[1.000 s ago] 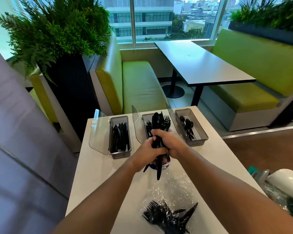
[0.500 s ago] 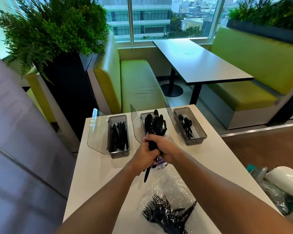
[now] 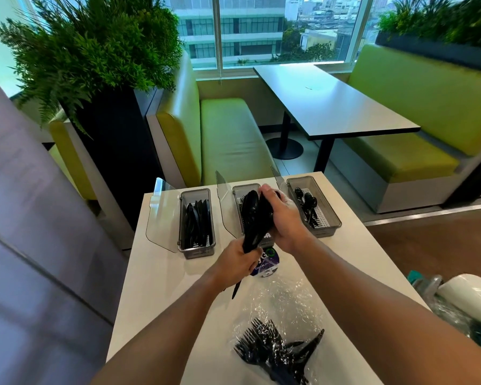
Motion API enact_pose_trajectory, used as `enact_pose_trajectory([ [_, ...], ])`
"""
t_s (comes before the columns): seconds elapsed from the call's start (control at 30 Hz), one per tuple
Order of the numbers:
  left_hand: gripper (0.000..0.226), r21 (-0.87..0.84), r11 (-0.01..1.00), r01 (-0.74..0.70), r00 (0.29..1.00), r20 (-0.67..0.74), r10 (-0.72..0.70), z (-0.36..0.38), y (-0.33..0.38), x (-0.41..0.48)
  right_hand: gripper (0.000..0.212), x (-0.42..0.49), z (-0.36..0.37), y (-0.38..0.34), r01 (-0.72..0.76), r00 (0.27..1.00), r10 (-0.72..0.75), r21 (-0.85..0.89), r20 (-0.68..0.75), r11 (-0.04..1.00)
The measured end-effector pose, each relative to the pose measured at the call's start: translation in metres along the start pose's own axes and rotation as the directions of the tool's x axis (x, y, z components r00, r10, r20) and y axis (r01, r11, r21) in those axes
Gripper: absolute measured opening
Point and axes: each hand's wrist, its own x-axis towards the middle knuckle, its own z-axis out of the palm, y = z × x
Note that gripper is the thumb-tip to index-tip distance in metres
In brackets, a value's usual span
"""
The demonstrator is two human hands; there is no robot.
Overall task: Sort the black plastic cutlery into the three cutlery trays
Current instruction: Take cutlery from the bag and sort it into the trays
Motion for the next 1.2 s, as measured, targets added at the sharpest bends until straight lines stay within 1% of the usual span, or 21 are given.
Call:
enact_pose_trajectory([
  [0.07,0.023,-0.009,1.0,0.017,1.0,0.003,-0.017,0.002,-0.001,-0.001,0.021,0.005,-0.001,0.0,0.005,0.999,-0.005,-0.026,-0.031,1.0],
  [0.17,0.022,-0.007,1.0,0.016,1.0,-0.007,-0.016,0.004,0.001,-0.002,0.015,0.008,-0.003,0.005,-0.012,0.999,0.008,-0.075,-0.048,0.997],
  [0.37,0.017,-0.055,0.998,-0.031,0.998,-0.063,0.028,0.008,0.001,0.0,0.017,0.01,-0.003,0.014,-0.048,0.997,0.04,-0.136,-0.059,0.99],
  [0.53,0.02,-0.113,0.994,0.011,0.997,-0.079,-0.02,0.003,-0.006,-0.001,0.017,0.014,-0.006,0.006,-0.084,0.995,0.073,-0.173,-0.072,0.981],
  [0.63,0.031,-0.115,0.993,0.025,0.997,-0.072,-0.034,0.0,-0.009,-0.002,0.018,0.014,-0.007,-0.004,-0.086,0.994,0.074,-0.144,-0.086,0.986],
  [0.7,0.036,-0.121,0.992,0.028,0.997,-0.074,-0.038,-0.001,-0.01,-0.003,0.019,0.015,-0.008,-0.01,-0.073,0.996,0.067,-0.112,-0.059,0.991],
  [0.77,0.035,-0.121,0.992,0.029,0.997,-0.072,-0.038,-0.002,-0.011,-0.003,0.021,0.017,-0.01,-0.015,-0.058,0.998,0.055,-0.114,-0.032,0.992],
  [0.83,0.033,-0.122,0.992,0.031,0.998,-0.056,-0.038,-0.004,-0.012,-0.004,0.019,0.02,-0.012,-0.019,-0.042,0.998,0.039,-0.077,-0.04,0.996],
  [0.93,0.032,-0.132,0.99,0.054,0.998,-0.029,-0.058,-0.006,-0.012,-0.005,0.016,0.027,-0.015,-0.028,-0.002,0.993,0.004,0.012,-0.122,1.0],
  [1.0,0.03,-0.138,0.989,0.061,0.998,-0.017,-0.064,-0.007,-0.013,-0.005,0.018,0.032,-0.019,-0.034,0.05,0.981,-0.037,0.061,-0.191,0.997],
  [1.13,0.015,-0.127,0.99,0.056,0.998,-0.002,-0.057,-0.008,-0.011,-0.007,0.022,0.041,-0.024,-0.051,0.171,0.93,-0.095,0.189,-0.356,0.967],
  [1.2,0.016,-0.093,0.995,0.043,0.999,-0.006,-0.044,-0.008,-0.011,-0.008,0.021,0.041,-0.025,-0.06,0.196,0.912,-0.134,0.124,-0.387,0.973],
])
